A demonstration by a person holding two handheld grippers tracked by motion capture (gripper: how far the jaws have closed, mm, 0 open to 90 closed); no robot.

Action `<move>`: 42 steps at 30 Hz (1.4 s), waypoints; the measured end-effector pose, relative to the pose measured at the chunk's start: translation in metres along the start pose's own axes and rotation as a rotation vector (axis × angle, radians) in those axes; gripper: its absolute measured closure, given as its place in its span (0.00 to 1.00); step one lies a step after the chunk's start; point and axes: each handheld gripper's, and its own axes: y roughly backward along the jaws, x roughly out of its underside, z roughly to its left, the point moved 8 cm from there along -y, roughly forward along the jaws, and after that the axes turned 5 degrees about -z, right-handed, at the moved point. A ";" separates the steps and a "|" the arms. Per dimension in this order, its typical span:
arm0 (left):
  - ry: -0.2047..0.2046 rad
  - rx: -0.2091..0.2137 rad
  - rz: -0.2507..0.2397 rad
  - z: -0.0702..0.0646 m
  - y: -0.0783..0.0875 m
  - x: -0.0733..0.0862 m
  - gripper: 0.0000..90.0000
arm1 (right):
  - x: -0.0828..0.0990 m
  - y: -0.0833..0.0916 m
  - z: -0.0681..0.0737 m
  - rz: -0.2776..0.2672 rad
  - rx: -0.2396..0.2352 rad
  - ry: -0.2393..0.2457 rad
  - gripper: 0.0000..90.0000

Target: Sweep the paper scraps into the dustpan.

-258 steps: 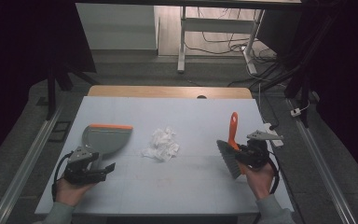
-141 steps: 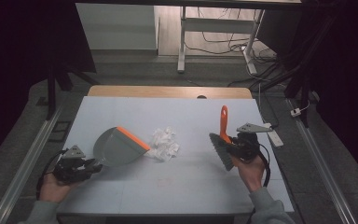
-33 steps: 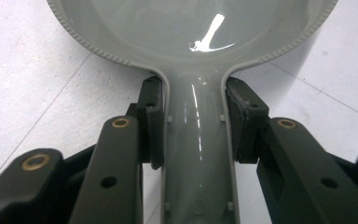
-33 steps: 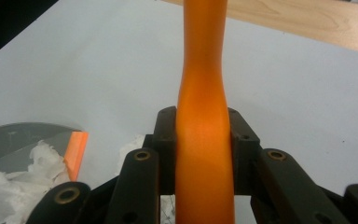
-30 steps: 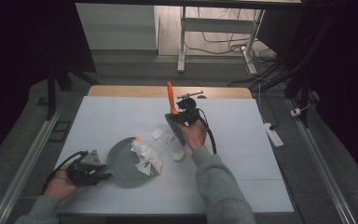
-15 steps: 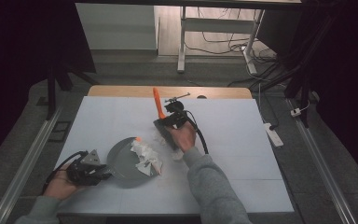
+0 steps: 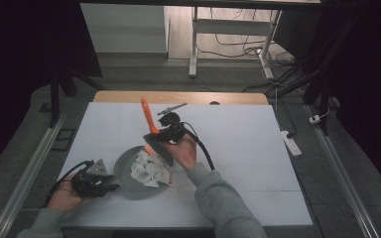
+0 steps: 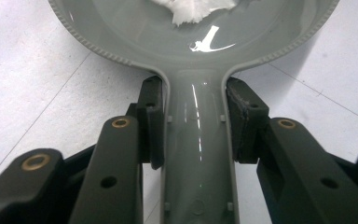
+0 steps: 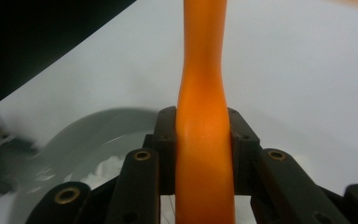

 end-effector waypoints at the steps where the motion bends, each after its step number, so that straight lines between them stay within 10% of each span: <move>1: 0.000 0.000 -0.001 0.000 0.000 0.000 0.69 | -0.003 0.003 -0.010 -0.010 0.033 -0.006 0.78; 7: 0.003 0.004 -0.001 0.001 0.000 0.001 0.69 | -0.006 0.003 -0.064 -0.013 0.175 -0.037 0.78; 16: 0.003 0.005 -0.002 0.001 0.000 0.001 0.69 | -0.007 -0.022 -0.080 0.087 0.232 0.009 0.78; 28: 0.015 0.005 0.003 0.000 -0.002 0.002 0.69 | 0.009 -0.046 -0.022 0.208 0.073 0.062 0.78; 42: 0.021 0.003 0.010 0.000 -0.003 0.002 0.69 | 0.020 -0.028 0.042 0.130 -0.073 0.083 0.78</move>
